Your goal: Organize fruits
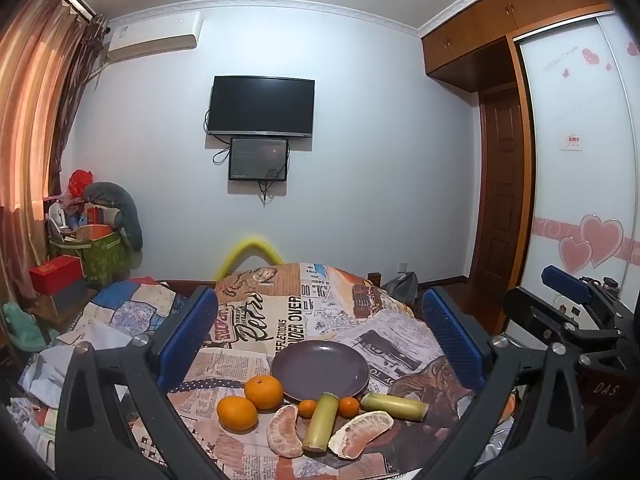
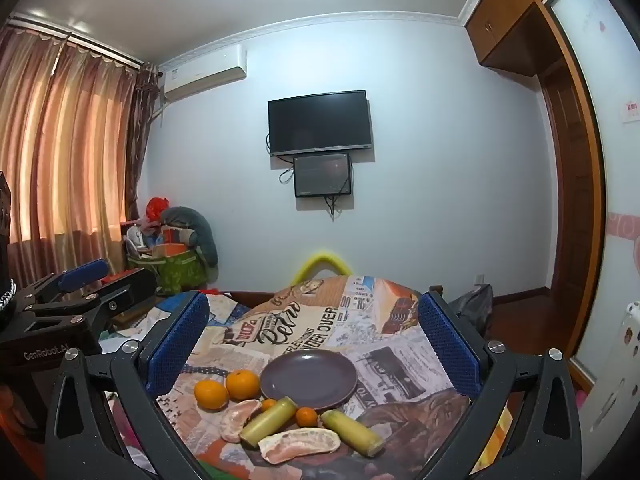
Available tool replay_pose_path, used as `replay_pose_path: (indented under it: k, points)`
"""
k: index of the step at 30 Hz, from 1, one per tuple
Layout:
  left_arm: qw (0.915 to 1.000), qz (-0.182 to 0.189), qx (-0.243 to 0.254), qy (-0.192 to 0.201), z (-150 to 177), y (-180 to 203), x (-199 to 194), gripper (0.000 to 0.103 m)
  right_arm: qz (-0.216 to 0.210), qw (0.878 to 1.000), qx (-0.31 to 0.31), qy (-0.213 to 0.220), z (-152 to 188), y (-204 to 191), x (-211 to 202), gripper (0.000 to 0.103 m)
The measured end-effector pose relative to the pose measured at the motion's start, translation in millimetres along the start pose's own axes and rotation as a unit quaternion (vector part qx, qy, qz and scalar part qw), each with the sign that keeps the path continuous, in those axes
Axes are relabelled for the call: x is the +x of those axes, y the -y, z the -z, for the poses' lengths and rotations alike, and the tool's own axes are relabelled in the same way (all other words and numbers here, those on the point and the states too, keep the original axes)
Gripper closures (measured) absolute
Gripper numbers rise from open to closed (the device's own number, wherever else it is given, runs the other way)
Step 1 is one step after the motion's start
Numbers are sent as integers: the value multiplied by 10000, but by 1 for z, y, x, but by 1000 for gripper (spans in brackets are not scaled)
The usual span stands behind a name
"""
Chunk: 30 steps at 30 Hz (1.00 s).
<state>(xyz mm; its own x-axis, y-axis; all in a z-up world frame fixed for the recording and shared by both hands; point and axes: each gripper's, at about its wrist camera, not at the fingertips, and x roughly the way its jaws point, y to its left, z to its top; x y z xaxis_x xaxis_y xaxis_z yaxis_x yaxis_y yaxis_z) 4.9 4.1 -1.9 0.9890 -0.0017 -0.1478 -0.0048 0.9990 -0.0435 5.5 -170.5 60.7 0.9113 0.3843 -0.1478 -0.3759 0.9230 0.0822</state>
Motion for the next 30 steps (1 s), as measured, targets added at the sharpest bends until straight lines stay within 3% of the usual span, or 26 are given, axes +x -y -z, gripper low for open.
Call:
replay_pose_path:
  k: [30]
  points:
    - [9999, 24, -80, -64, -1, 1, 2, 0, 33, 10000, 53, -23, 7, 0, 2, 0]
